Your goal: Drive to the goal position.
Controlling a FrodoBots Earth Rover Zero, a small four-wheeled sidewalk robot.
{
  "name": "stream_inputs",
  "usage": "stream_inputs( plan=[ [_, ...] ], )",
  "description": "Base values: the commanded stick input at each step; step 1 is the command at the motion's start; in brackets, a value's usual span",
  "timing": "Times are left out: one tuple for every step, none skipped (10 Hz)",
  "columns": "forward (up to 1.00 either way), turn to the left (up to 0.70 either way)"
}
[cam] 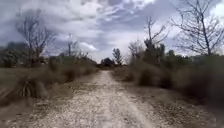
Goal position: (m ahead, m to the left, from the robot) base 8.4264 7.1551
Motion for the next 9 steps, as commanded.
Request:
stream_inputs(
  plan=[
    [0.5, 0.0],
    [0.5, 0.0],
    [0.5, 0.21],
    [0.5, 0.48],
    [0.5, 0.15],
    [0.5, 0.0],
    [0.5, 0.0],
    [0.5, 0.0],
    [0.5, 0.0]
  ],
)
